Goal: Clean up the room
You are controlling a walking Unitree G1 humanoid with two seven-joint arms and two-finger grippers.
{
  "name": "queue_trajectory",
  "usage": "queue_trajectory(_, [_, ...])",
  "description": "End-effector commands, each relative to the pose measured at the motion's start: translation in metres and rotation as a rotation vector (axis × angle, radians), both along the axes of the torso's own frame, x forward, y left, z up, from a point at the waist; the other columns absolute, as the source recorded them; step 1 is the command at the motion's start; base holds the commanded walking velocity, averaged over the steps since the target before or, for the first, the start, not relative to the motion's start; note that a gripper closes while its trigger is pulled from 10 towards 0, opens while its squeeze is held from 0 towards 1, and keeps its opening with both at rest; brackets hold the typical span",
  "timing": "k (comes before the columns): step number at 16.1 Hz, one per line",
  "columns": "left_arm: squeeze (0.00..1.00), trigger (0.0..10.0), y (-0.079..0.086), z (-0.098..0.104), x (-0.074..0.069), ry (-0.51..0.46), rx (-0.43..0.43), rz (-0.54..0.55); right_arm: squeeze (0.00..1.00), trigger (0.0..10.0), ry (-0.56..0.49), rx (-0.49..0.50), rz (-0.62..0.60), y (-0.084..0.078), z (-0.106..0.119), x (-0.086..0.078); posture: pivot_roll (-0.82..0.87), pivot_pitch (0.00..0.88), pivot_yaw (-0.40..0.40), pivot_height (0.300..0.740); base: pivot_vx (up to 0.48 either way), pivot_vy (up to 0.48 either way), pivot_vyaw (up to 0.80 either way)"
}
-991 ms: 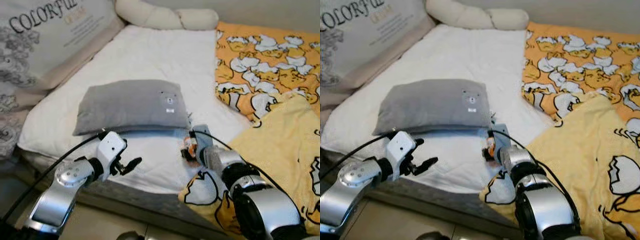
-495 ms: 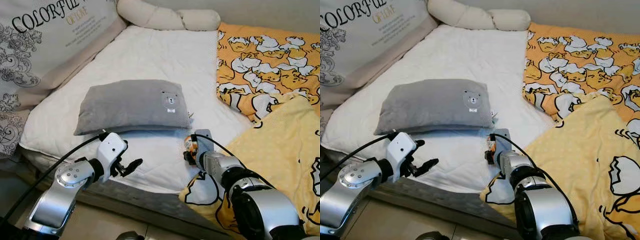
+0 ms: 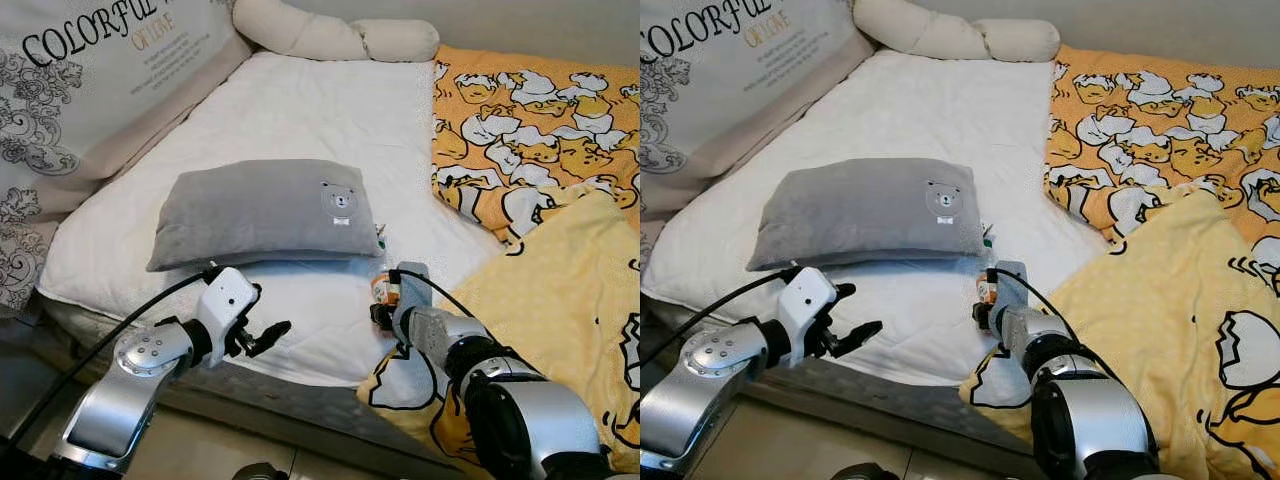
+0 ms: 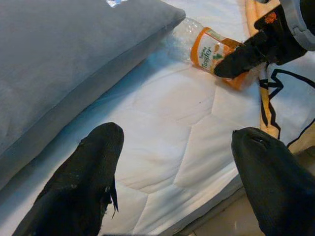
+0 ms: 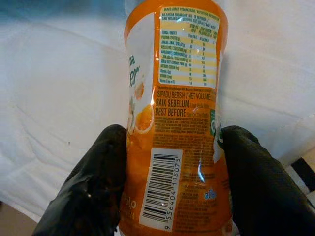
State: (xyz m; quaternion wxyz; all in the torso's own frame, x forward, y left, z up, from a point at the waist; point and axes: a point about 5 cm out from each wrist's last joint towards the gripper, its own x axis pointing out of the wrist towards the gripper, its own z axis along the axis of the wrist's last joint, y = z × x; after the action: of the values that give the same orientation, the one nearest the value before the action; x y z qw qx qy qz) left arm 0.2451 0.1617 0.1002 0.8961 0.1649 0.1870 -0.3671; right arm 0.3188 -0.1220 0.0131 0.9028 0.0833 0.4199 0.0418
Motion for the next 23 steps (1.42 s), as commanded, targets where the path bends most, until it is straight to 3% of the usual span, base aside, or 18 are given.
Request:
queue_trajectory(1, [0.00, 10.0, -0.002, -0.002, 0.001, 0.006, 0.005, -0.002, 0.00, 0.0, -0.026, 0.029, -0.045, -0.006, 0.001, 0.001, 0.06, 0.000, 0.045, 0.740, 0.000, 0.000, 0.00])
queue_trajectory(5, [0.00, 10.0, -0.005, 0.000, 0.001, -0.010, -0.037, 0.031, 0.00, 0.0, -0.218, 0.139, -0.175, -0.027, 0.024, 0.019, 0.05, 0.000, 0.049, 0.740, 0.000, 0.000, 0.00])
queue_trajectory(6, [0.00, 10.0, -0.006, 0.000, 0.002, -0.016, -0.053, 0.051, 0.00, 10.0, -0.318, 0.193, -0.215, -0.033, 0.042, 0.026, 0.04, 0.000, 0.055, 0.740, 0.000, 0.000, 0.00])
queue_trajectory(8, [0.00, 10.0, -0.007, 0.000, 0.001, -0.021, -0.073, 0.084, 0.00, 10.0, -0.461, 0.261, -0.227, -0.036, 0.068, 0.029, 0.03, 0.000, 0.057, 0.740, 0.000, 0.000, 0.00])
queue_trajectory(9, [0.00, 10.0, -0.009, -0.001, 0.001, -0.028, -0.079, 0.106, 0.00, 10.0, -0.551, 0.246, -0.193, -0.035, 0.083, 0.025, 0.03, 0.000, 0.057, 0.740, 0.000, 0.000, 0.00])
queue_trajectory(10, [0.00, 10.0, -0.009, -0.002, 0.001, -0.032, -0.081, 0.118, 0.00, 10.0, -0.574, 0.238, -0.186, -0.034, 0.088, 0.024, 0.03, 0.000, 0.055, 0.740, 0.000, 0.000, 0.00])
queue_trajectory(11, [0.00, 10.0, -0.010, -0.002, 0.001, -0.055, -0.089, 0.168, 0.00, 10.0, -0.721, 0.103, -0.176, -0.034, 0.103, 0.021, 0.03, 0.000, 0.049, 0.740, 0.000, 0.000, 0.00])
queue_trajectory(12, [0.00, 10.0, -0.010, -0.002, 0.002, -0.064, -0.089, 0.183, 0.00, 10.0, -0.792, 0.110, -0.192, -0.034, 0.109, 0.021, 0.03, 0.000, 0.049, 0.740, 0.000, 0.000, 0.00])
queue_trajectory(13, [0.00, 10.0, -0.005, 0.000, 0.006, -0.117, -0.097, 0.297, 0.00, 10.0, -0.691, -0.163, -0.255, -0.041, 0.101, 0.014, 0.03, 0.000, 0.040, 0.740, 0.000, 0.000, 0.00])
queue_trajectory(14, [0.00, 10.0, -0.003, 0.001, 0.007, -0.130, -0.101, 0.330, 0.00, 10.0, -0.683, -0.189, -0.239, -0.041, 0.102, 0.011, 0.03, 0.000, 0.040, 0.740, 0.000, 0.000, 0.00])
queue_trajectory(15, [0.00, 10.0, 0.002, 0.004, 0.009, -0.176, -0.116, 0.425, 0.00, 10.0, -0.739, -0.011, -0.155, -0.031, 0.107, -0.001, 0.03, 0.000, 0.034, 0.740, 0.000, 0.000, 0.00])
queue_trajectory(16, [0.00, 10.0, 0.006, 0.006, 0.009, -0.212, -0.124, 0.500, 0.00, 10.0, -0.785, -0.021, -0.010, -0.021, 0.108, -0.013, 0.03, 0.000, 0.034, 0.740, 0.000, 0.000, 0.80])
queue_trajectory(18, [0.00, 10.0, 0.006, 0.007, 0.010, -0.232, -0.129, 0.529, 0.00, 10.0, -0.791, -0.057, 0.082, -0.014, 0.102, -0.024, 0.04, 0.000, 0.030, 0.740, 0.000, 0.000, 0.80])
queue_trajectory(21, [0.00, 10.0, 0.008, 0.010, 0.015, -0.261, -0.159, 0.601, 0.00, 10.0, -0.781, -0.064, 0.123, -0.005, 0.102, -0.036, 0.02, 0.000, 0.034, 0.740, 0.000, 0.000, 0.80])
queue_trajectory(23, [0.00, 10.0, 0.007, 0.009, 0.016, -0.278, -0.166, 0.654, 0.00, 10.0, -0.767, -0.077, 0.109, -0.009, 0.100, -0.040, 0.01, 0.000, 0.039, 0.740, 0.000, 0.000, 0.80])
